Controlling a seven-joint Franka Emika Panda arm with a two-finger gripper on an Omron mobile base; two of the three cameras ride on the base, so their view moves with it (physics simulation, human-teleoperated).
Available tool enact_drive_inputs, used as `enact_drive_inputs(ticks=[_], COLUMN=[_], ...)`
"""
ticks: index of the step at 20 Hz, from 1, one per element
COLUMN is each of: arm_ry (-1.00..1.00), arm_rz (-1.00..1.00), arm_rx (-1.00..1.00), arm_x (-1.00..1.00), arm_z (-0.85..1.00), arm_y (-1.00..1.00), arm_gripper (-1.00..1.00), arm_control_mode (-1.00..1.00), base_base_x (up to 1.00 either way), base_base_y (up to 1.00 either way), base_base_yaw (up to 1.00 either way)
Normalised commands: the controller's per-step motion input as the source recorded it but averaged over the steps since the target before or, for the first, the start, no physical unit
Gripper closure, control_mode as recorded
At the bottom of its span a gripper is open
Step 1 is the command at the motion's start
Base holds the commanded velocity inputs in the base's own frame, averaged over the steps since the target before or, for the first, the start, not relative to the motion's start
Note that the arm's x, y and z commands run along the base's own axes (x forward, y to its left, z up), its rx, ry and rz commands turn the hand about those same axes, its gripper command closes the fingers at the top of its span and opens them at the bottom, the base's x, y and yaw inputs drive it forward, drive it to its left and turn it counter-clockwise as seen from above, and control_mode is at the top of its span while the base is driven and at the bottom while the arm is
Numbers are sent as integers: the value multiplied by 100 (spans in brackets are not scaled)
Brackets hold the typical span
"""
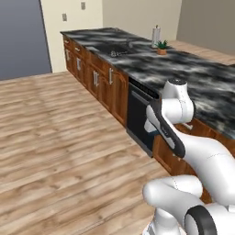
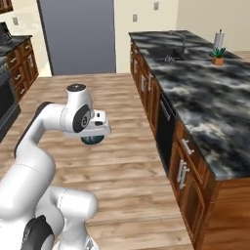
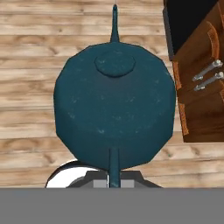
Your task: Pick the teapot and strainer and place them in the sink. Then turn on the water.
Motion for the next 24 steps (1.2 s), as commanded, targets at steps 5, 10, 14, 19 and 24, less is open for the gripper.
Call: enact_drive_inputs(ticks=[5, 10, 14, 19, 24], arm_ry=[0, 0, 0, 0, 0], arm_rz=[0, 0, 0, 0, 0], arm_rx=[0, 0, 0, 0, 0], arm_x=[0, 0, 0, 0, 0], arm_z=[0, 0, 0, 0, 0], arm_y=[0, 0, 0, 0, 0], arm_gripper=[100, 100, 100, 100, 100], arm_control_mode=[100, 100, 100, 100, 100], base_base_x=[43, 41, 46, 47, 60], base_base_y=[85, 84, 90, 95, 99], base_base_yaw=[-32, -37, -36, -33, -27])
